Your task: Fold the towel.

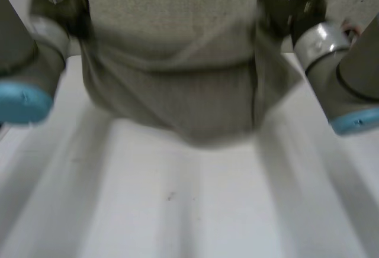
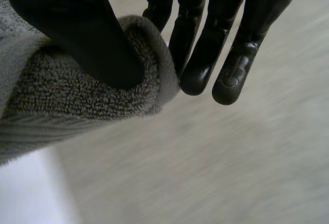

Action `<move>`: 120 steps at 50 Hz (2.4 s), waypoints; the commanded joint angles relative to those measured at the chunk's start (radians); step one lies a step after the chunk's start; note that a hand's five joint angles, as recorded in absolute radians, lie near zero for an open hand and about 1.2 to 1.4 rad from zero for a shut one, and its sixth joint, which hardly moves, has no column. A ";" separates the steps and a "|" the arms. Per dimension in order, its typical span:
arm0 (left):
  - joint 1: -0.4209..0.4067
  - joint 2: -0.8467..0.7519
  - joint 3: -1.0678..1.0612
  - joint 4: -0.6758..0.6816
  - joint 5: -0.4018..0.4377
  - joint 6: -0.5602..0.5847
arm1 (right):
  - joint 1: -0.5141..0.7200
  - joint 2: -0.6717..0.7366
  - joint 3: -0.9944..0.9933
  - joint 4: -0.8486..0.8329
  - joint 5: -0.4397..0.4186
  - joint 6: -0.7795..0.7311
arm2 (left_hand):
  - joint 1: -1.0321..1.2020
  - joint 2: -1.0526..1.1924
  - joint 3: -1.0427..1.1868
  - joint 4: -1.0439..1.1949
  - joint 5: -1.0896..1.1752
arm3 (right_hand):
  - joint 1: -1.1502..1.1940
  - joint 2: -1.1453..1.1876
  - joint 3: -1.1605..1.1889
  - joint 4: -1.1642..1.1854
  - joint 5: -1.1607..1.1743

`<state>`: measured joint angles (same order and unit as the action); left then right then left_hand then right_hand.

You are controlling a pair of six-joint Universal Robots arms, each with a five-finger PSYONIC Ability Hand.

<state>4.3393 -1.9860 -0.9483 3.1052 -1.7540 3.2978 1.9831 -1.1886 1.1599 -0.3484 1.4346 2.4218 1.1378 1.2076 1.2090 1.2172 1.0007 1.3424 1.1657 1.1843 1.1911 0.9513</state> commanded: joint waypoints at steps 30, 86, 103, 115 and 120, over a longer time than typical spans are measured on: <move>0.017 -0.044 -0.501 -0.106 -0.082 -0.242 | -0.247 0.081 0.411 0.433 -0.438 -0.298 | -0.841 -0.910 -0.912 -0.920 -0.878 | -0.865 -0.689 -0.707 -0.714 -0.649; 0.157 0.375 -1.073 0.125 0.381 0.264 | 0.013 0.549 -0.378 0.689 -0.036 0.264 | -0.907 -0.976 -0.978 -0.986 -0.944 | -0.726 -0.549 -0.568 -0.575 -0.509; 0.172 0.362 -1.098 0.207 0.462 0.269 | 0.011 0.379 -0.341 0.681 -0.085 0.378 | -0.874 -0.944 -0.946 -0.954 -0.912 | 0.054 0.231 0.212 0.205 0.270; 0.171 0.362 -1.093 0.210 0.461 0.266 | 0.002 0.388 -0.281 0.666 -0.111 0.372 | -0.874 -0.944 -0.946 -0.954 -0.912 | -0.518 -0.341 -0.359 -0.366 -0.301; 0.171 0.362 -1.095 0.210 0.461 0.266 | 0.000 0.446 -0.310 0.663 -0.102 0.370 | -0.877 -0.947 -0.949 -0.957 -0.915 | -0.682 -0.505 -0.524 -0.531 -0.465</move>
<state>4.5102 -1.6260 -2.0411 3.3148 -1.2931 3.5638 1.9843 -0.8185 0.8804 0.3169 1.3205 2.7947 0.2256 0.2267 0.2258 0.2263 0.0525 0.9014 0.7946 0.7934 0.8004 0.6459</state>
